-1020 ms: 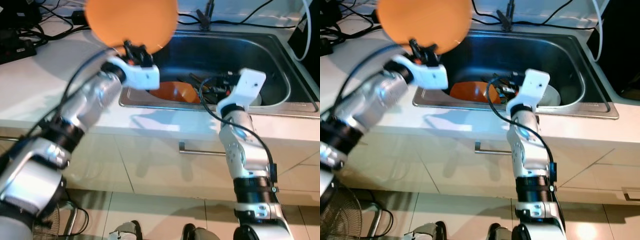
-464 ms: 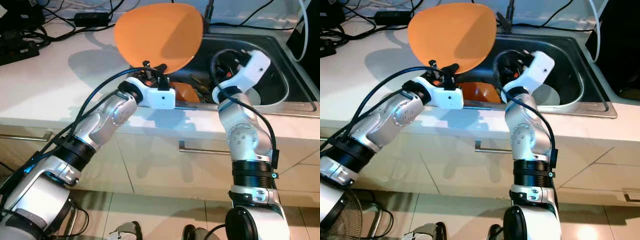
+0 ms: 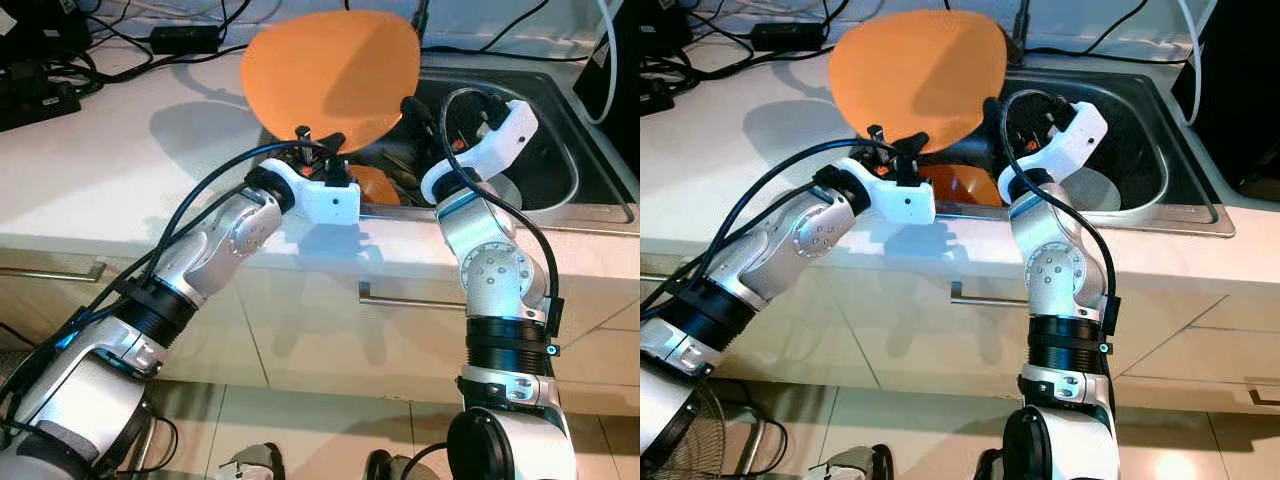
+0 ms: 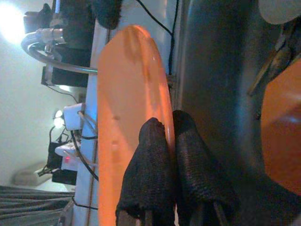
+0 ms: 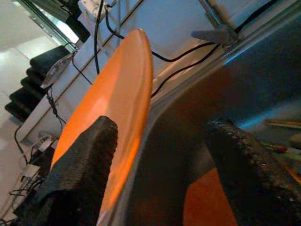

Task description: Kitchen organization

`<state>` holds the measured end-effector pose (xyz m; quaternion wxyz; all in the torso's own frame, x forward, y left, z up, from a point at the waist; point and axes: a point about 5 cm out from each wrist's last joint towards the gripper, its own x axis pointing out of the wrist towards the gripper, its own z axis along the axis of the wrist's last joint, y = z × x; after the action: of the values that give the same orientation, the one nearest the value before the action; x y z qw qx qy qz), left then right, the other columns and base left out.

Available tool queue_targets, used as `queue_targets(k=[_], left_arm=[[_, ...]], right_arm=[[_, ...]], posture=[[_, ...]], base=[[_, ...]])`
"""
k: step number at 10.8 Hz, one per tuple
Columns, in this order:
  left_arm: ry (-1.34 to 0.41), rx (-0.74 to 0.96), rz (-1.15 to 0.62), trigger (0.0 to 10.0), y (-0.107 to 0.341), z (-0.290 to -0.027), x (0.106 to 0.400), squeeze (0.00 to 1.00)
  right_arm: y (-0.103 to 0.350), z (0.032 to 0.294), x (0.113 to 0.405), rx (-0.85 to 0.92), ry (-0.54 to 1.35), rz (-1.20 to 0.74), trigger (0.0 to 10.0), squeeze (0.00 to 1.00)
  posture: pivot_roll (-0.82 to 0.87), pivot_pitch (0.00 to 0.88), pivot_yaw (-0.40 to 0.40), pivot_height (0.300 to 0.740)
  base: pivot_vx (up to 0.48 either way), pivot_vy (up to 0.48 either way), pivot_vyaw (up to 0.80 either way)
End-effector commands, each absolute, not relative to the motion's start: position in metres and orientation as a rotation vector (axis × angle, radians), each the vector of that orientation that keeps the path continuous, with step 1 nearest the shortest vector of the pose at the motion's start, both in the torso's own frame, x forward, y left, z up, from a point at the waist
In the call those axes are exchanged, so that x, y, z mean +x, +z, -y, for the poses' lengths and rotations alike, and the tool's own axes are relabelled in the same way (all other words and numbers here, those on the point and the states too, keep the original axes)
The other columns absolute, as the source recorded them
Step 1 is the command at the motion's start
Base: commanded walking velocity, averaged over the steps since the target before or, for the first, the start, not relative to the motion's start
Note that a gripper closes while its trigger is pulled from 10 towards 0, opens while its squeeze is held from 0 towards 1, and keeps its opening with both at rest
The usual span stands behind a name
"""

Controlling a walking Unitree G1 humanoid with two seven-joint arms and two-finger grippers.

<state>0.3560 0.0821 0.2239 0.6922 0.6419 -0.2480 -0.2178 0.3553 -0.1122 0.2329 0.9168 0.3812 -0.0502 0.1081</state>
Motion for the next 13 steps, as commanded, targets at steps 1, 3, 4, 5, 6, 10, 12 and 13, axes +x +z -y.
queue_targets(k=[1,3,4,5,6,10,12,13], left_arm=[[-0.487,1.434,0.613,10.0,0.233,-0.076,0.351,0.00],[-0.498,1.430,0.621,10.0,0.232,-0.075,0.350,0.00],[-0.506,1.422,0.631,10.0,0.232,-0.073,0.349,0.00],[-0.518,1.413,0.651,10.0,0.233,-0.071,0.347,0.00],[-0.525,1.407,0.663,10.0,0.234,-0.070,0.345,0.00],[-0.553,1.385,0.674,10.0,0.231,-0.065,0.340,0.00],[-0.556,1.375,0.682,10.0,0.232,-0.064,0.338,0.00],[-0.557,1.375,0.684,10.0,0.232,-0.064,0.338,0.00]], right_arm=[[0.243,0.109,0.354,0.813,0.250,0.130,10.0,0.84],[0.243,0.108,0.354,0.825,0.261,0.120,10.0,0.00],[0.241,0.107,0.354,0.829,0.261,0.111,10.0,0.00],[0.239,0.105,0.355,0.829,0.263,0.103,10.0,0.00],[0.239,0.103,0.355,0.832,0.265,0.097,10.0,0.00],[0.238,0.105,0.357,0.837,0.252,0.086,10.0,0.00],[0.235,0.104,0.358,0.845,0.243,0.073,0.8,0.00],[0.235,0.104,0.358,0.848,0.244,0.071,0.0,0.00]], posture=[[0.08,0.044,0.006,0.740],[0.09,0.042,0.005,0.740],[0.09,0.040,0.006,0.740],[0.09,0.039,0.006,0.740],[0.09,0.041,0.007,0.740],[0.10,0.064,0.002,0.740],[0.10,0.074,0.003,0.740],[0.10,0.075,0.003,0.740]], base=[[0.000,0.000,0.00],[0.000,0.000,0.00],[0.000,0.000,0.00],[0.000,0.000,0.00],[0.000,0.000,0.00],[0.000,0.000,0.00],[0.000,0.000,0.00],[0.000,0.000,0.00]])
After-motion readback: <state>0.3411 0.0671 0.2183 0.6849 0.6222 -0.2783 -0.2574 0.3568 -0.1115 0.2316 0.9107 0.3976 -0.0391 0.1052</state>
